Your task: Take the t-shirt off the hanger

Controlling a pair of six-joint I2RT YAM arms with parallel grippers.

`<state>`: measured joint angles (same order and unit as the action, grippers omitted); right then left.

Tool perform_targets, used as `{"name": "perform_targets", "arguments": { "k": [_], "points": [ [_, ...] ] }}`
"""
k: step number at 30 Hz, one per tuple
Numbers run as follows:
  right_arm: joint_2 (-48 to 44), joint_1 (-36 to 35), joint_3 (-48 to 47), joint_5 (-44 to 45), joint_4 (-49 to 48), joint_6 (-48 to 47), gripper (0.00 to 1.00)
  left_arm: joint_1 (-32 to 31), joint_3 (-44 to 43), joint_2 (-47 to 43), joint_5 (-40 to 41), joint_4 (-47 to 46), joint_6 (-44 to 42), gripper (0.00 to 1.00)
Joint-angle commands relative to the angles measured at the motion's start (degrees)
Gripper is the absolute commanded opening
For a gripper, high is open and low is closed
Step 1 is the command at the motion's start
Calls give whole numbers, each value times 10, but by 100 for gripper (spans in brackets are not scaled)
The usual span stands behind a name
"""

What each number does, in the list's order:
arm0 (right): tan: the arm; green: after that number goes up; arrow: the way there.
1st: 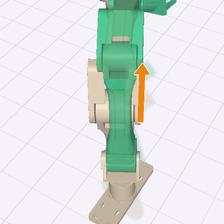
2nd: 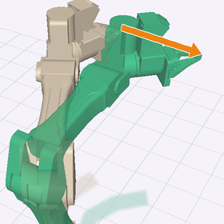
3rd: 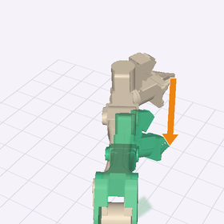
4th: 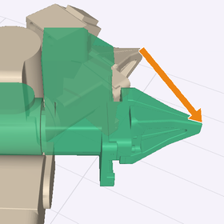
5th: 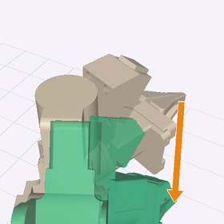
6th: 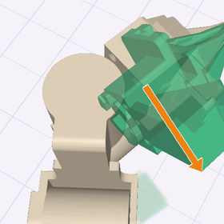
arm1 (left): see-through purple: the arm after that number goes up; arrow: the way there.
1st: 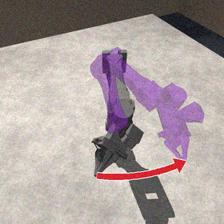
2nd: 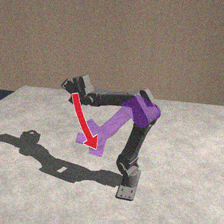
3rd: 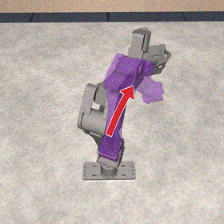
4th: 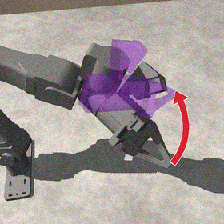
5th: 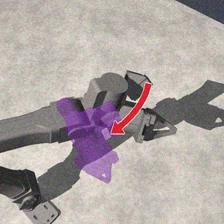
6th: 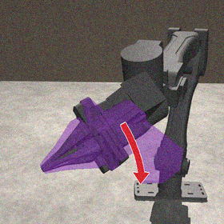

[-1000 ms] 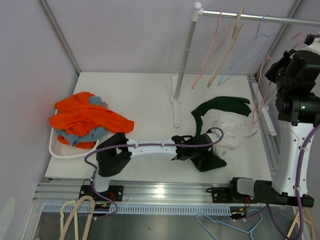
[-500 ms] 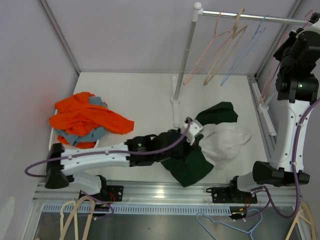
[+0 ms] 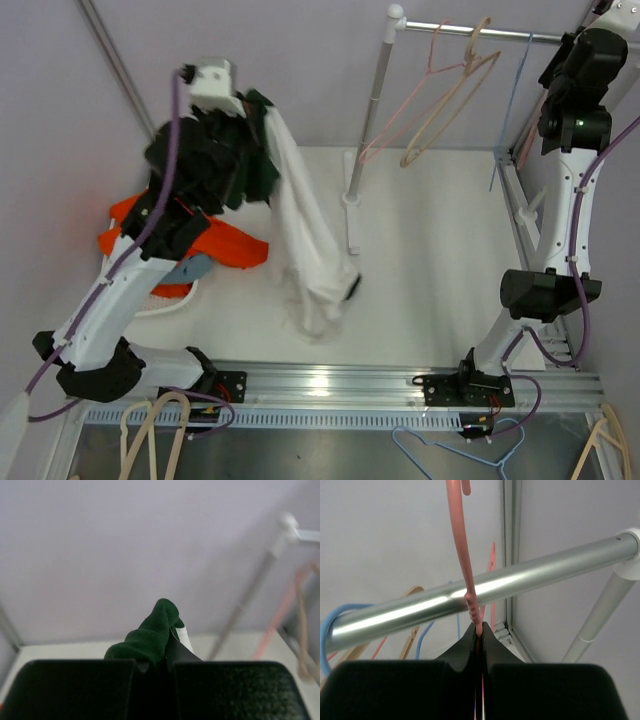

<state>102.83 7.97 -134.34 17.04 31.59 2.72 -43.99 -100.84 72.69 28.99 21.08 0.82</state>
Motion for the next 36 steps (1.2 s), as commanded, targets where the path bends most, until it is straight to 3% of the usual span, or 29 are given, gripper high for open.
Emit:
{"name": "perform_targets", "arguments": {
  "k": [1,6,8,10,12,16,18,22,24,26,29,32,36],
  "points": [
    [18,18,-55,-20,-40,-5,0,101,-138,9,52,-79,-71,1],
    [37,37,-60,-43,-51,10,0,181,-311,58,90,-129,-200,1],
    [44,44,-59,-53,-51,17,0,200,-327,58,110,-174,-264,1],
    [53,49,-59,-65,-51,20,0,232,-310,39,126,-170,-261,1],
    [58,51,-57,-72,-47,20,0,271,-268,-6,134,-116,-185,1],
    [62,51,-35,-78,-36,24,0,295,-59,-82,199,-118,-170,1],
    [53,51,-19,-87,-40,28,0,326,-31,-98,217,-81,-131,1],
    [35,51,17,-91,-53,29,0,347,9,-116,130,154,45,1],
    [34,50,21,-90,-50,28,0,347,102,-133,106,213,128,1],
    [34,50,19,-93,-45,26,0,348,209,-158,91,214,151,1],
    [33,51,21,-95,-38,24,0,403,272,-147,22,236,177,1],
    [26,51,30,-96,-45,25,0,462,293,-87,-94,271,197,1],
    [19,50,38,-101,-53,24,0,535,329,-38,-147,256,205,1]
  ]
}}
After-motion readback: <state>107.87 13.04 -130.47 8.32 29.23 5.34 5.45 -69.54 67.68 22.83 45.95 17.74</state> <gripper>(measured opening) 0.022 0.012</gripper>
